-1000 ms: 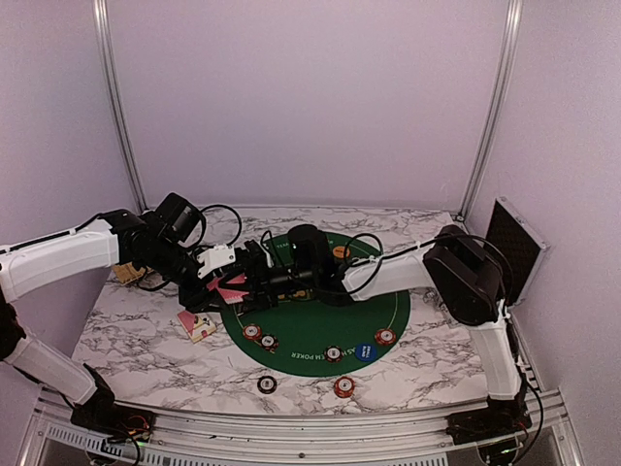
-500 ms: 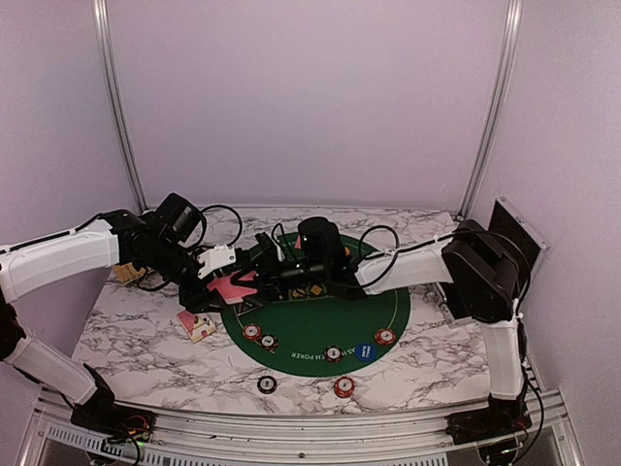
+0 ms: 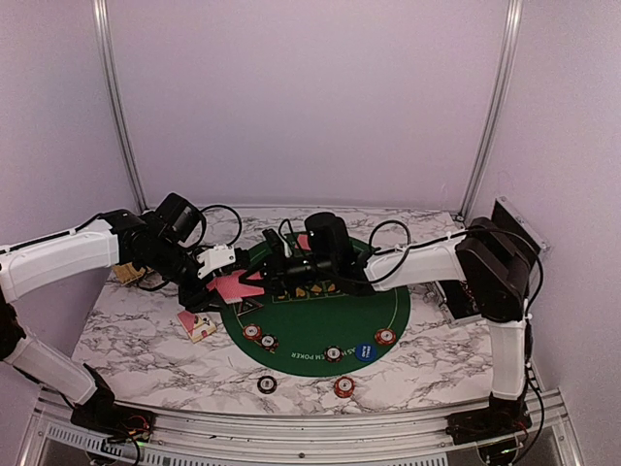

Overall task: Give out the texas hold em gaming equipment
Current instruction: Pick up the poker card from the face-down deck piles, then distribute the poker card in the small blind area.

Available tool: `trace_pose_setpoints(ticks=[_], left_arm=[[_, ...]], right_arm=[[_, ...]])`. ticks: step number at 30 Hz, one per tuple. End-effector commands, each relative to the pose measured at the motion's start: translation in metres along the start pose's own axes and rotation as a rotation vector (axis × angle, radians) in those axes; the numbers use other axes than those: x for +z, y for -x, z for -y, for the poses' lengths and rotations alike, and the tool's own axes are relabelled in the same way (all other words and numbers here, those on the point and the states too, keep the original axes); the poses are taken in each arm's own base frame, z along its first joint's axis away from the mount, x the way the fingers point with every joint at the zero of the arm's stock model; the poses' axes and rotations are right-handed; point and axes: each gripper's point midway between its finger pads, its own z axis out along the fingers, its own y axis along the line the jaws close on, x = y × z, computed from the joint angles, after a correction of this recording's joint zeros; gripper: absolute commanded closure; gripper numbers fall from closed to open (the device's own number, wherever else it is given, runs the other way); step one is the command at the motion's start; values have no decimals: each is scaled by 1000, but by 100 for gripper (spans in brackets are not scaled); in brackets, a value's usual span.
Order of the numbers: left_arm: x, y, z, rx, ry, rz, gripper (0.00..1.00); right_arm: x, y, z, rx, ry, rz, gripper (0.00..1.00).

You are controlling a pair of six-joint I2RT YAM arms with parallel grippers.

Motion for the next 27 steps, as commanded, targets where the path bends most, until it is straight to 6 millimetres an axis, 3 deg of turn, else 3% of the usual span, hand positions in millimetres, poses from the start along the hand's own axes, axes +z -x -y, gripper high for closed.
trace_pose_setpoints(ticks=[1, 11, 23, 27], left_arm=[[-5, 6, -1, 15, 11, 24, 86], [-4, 2, -2, 15, 23, 7, 86], [-2, -5, -2, 13, 28, -14, 87], [-1, -6, -1, 11, 24, -18, 87]], right_arm=[[-14, 8, -13, -17, -11, 27, 88], [-30, 9, -6, -4, -49, 40, 92], [-65, 6, 5, 33, -68, 73, 97], [-83, 2, 20, 52, -102, 79, 98]])
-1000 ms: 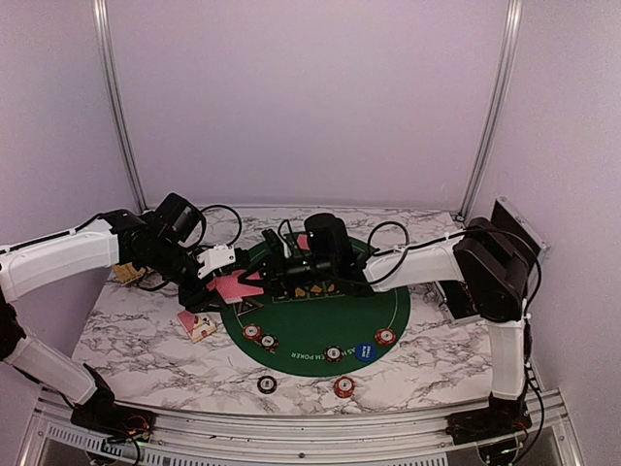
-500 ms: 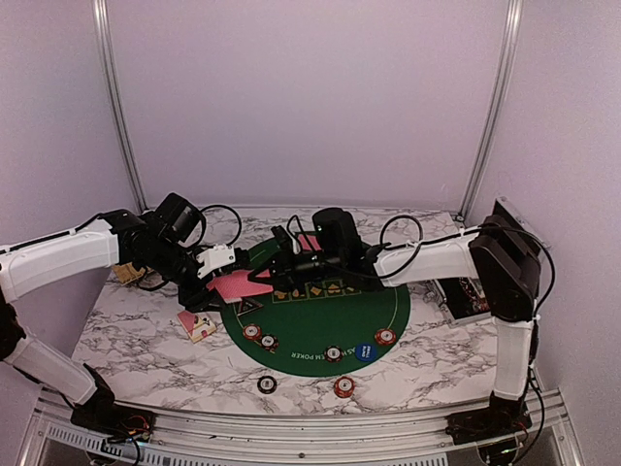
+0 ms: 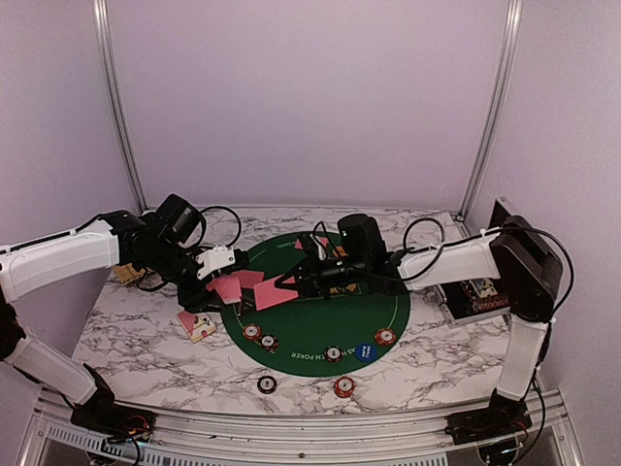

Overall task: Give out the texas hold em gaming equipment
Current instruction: Distribute the poker card in the small blind area.

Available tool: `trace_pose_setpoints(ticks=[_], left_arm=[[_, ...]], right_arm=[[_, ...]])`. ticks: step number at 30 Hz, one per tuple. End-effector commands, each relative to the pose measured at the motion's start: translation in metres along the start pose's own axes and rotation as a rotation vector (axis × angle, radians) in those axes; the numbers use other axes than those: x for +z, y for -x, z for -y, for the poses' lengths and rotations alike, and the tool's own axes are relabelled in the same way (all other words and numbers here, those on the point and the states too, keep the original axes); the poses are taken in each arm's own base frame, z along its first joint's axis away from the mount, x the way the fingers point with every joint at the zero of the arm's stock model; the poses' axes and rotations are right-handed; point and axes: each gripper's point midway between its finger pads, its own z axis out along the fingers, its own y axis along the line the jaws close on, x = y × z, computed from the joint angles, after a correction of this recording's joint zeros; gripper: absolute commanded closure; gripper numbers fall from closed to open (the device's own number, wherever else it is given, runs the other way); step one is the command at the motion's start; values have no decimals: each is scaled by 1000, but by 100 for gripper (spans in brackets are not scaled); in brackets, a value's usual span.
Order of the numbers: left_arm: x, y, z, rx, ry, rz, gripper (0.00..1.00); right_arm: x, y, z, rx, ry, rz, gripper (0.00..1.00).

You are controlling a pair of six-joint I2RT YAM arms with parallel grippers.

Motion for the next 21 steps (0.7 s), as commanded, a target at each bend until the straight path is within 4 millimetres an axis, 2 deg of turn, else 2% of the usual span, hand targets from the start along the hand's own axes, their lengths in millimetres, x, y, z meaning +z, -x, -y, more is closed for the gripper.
trace_pose_setpoints(ticks=[1, 11, 13, 21], left_arm=[[-3, -2, 2, 9, 3, 3, 87], [-2, -4, 7, 7, -18, -2, 87], [-2, -4, 7, 5, -20, 0, 87], [-3, -3, 9, 3, -27, 2, 88]], right_arm=[[-25, 7, 0, -16, -6, 29, 98], [-75, -1, 84, 50, -223, 29, 99], [-78, -6, 100, 53, -269, 12, 99], [-79, -21, 141, 77, -378, -38, 99]])
